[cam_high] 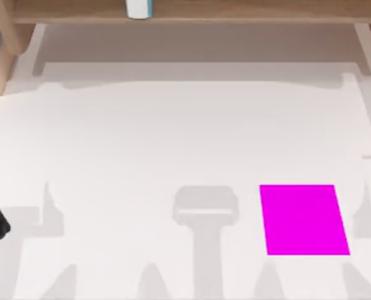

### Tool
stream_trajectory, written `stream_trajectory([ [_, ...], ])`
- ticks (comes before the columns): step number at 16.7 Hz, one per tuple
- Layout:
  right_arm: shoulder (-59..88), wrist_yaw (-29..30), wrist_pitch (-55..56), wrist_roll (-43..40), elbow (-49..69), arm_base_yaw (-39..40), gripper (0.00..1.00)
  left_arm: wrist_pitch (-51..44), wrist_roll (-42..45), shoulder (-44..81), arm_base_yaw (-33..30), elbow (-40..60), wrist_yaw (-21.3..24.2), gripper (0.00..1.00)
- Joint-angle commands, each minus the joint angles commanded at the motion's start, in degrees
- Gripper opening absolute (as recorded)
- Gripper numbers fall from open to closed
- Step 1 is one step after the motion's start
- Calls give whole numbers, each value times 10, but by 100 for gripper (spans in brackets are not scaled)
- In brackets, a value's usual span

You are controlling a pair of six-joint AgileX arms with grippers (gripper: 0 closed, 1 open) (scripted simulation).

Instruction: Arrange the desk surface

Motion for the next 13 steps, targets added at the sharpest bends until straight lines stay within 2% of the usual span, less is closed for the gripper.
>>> stream_trajectory([
  [6, 56, -4, -42, -10, 52, -12, 100, 0, 0, 0, 0, 0, 0, 100],
  [9, 158, -8, -109, -29, 147, -34, 100, 0, 0, 0, 0, 0, 0, 100],
  [13, 349, -11, -227, -64, 331, -74, 100, 0, 0, 0, 0, 0, 0, 100],
])
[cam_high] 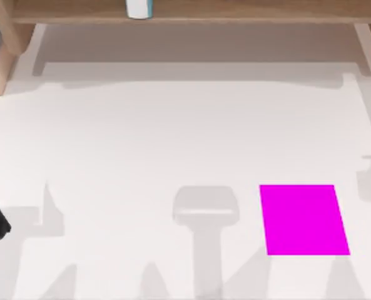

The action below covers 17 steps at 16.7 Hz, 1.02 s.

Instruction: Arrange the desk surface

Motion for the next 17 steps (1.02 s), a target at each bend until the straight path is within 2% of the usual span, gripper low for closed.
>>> stream_trajectory([
  [10, 617, -2, -327, -124, 588, -108, 100, 0, 0, 0, 0, 0, 0, 100],
  [17, 990, -8, -492, -203, 945, -145, 100, 0, 0, 0, 0, 0, 0, 100],
])
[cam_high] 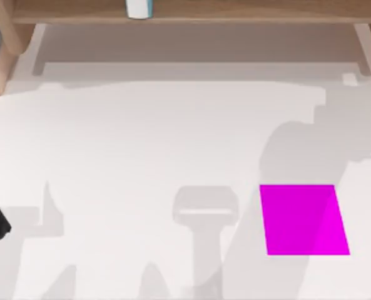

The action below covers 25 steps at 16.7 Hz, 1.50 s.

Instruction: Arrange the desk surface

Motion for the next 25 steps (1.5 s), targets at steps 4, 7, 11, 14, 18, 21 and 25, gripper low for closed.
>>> stream_trajectory([
  [4, 126, -5, -51, -26, 121, 0, 100, 0, 0, 0, 0, 0, 0, 100],
  [7, 158, -8, -64, -33, 154, 1, 100, 0, 0, 0, 0, 0, 0, 100],
  [11, 158, -8, -64, -33, 154, 1, 100, 0, 0, 0, 0, 0, 0, 100],
  [14, 158, -7, -60, -33, 149, 1, 100, 0, 0, 0, 0, 0, 0, 100],
  [18, 157, -8, -44, -32, 132, 2, 100, 0, 0, 0, 0, 0, 0, 100],
  [21, 158, -8, -32, -32, 121, 3, 100, 0, 0, 0, 0, 0, 0, 100],
  [25, 155, -7, -18, -31, 107, 3, 100, 0, 0, 0, 0, 0, 0, 100],
])
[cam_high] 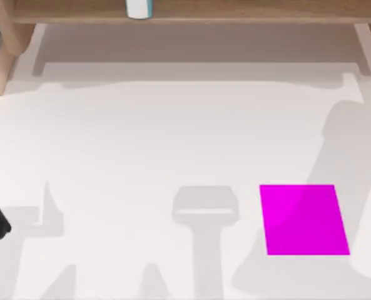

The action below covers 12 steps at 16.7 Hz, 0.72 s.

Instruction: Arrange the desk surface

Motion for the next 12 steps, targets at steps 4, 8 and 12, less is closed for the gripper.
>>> stream_trajectory([
  [4, 5, 0, 18, 0, -13, 0, 100, 0, 0, 0, 0, 0, 0, 100],
  [8, 7, 0, 19, 0, -15, 0, 100, 0, 0, 0, 0, 0, 0, 100],
  [12, 7, 0, 19, 0, -15, 0, 70, 0, 0, 0, 0, 0, 0, 100],
])
